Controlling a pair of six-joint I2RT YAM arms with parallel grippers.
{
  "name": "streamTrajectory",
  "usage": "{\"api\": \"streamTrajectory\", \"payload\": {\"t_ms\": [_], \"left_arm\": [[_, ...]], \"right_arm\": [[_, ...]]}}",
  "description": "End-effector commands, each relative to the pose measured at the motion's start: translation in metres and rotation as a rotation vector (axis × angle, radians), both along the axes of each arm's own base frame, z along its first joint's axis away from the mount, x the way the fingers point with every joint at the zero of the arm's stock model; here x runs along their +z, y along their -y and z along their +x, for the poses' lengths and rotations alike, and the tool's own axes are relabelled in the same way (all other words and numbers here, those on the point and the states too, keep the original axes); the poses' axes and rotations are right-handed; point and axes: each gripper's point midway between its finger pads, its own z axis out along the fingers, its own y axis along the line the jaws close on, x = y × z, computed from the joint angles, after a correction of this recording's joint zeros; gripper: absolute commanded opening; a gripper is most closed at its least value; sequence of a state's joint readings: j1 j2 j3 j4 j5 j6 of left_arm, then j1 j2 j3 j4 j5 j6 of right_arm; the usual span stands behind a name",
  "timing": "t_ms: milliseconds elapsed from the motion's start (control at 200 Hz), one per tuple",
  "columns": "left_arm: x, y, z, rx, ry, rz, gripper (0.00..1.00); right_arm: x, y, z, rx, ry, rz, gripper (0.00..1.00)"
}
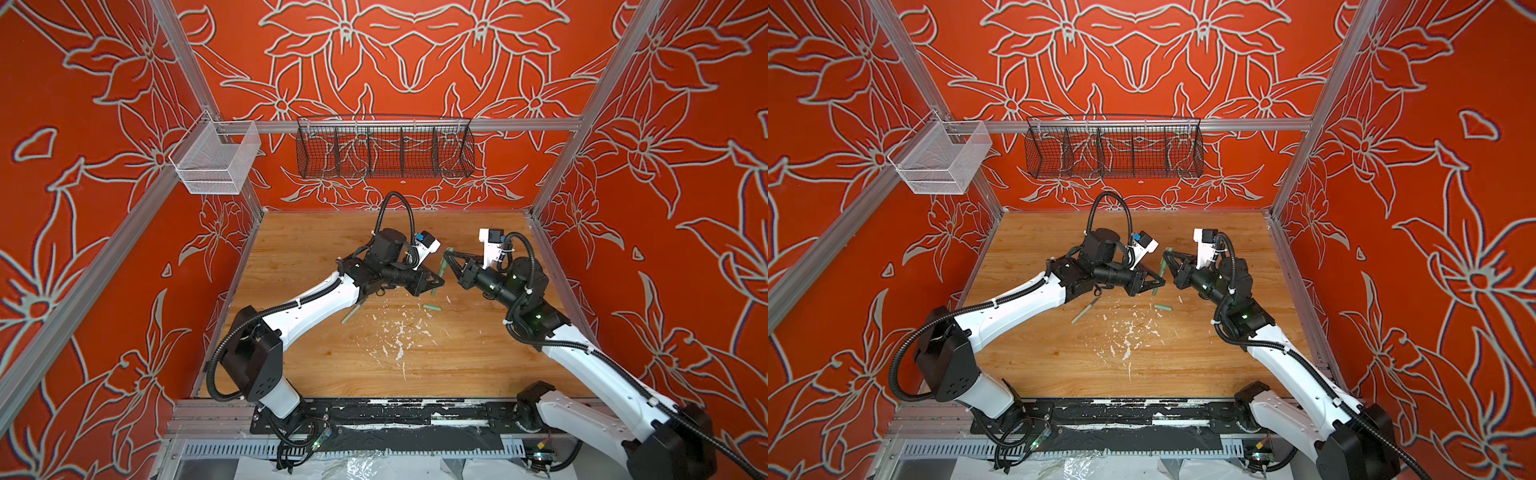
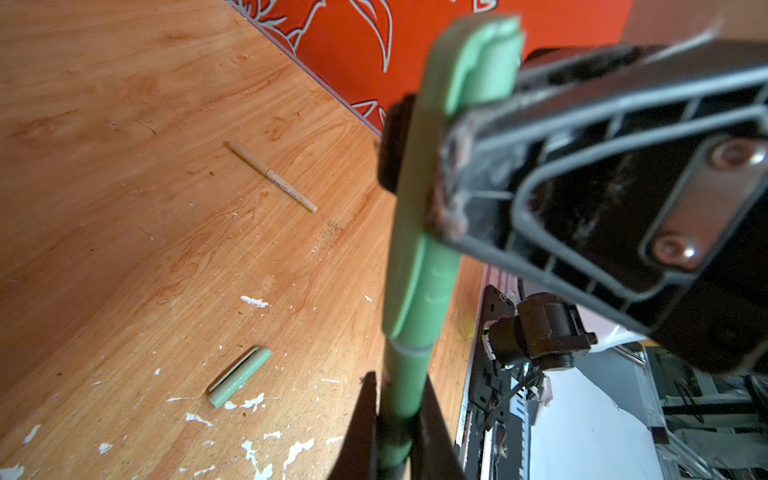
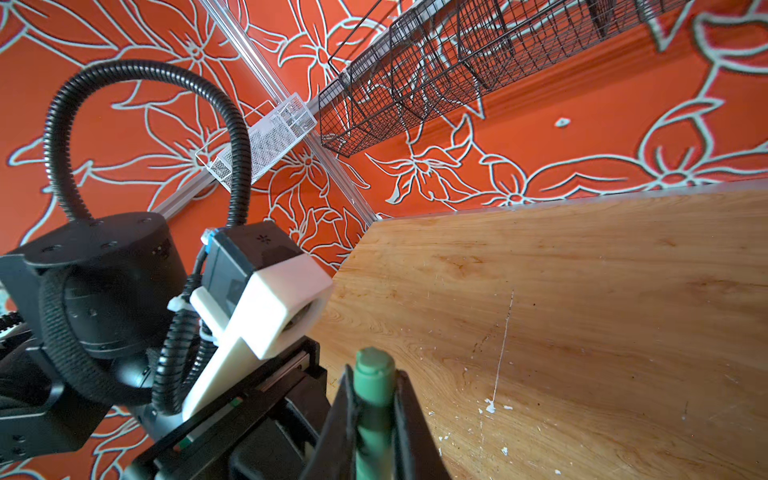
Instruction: Insert the pens into the pen caps
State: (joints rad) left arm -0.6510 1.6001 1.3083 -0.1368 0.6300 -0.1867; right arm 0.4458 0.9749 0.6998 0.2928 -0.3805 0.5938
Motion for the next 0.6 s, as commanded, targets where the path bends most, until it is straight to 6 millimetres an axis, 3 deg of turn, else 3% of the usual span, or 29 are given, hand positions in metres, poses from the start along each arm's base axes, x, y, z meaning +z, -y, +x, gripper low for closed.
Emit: {"api": "streamTrajectory", "payload": {"t_ms": [0,285,410,495,595], "left_arm": [[0.150,-0.049,0.098,0.351,0.357,-0.316,0.00],[0.158,-0.047,0.109,0.329,0.349,-0.362,0.00],[0.155,-0.041,0.102,0.273,0.314,-0.368,0.00],[0.142,-0.039,0.092,0.230,0.269,-0.326,0.00],[0.105,-0.044,0.079,0.217,0.180,-0.211,0.00]], "right_arm": [[-0.094,-0.032,-0.072,0.320,-0.375,-0.087,0.00],[-0.097,-0.031,-0.073,0.302,-0.397,-0.037,0.00],[-0.092,-0.015,-0.060,0.168,-0.385,-0.057,0.00],[-0.079,-0.003,-0.050,0.091,-0.344,-0.067,0.00],[-0.075,0.009,-0.037,0.024,-0.335,-0.081,0.00]]}}
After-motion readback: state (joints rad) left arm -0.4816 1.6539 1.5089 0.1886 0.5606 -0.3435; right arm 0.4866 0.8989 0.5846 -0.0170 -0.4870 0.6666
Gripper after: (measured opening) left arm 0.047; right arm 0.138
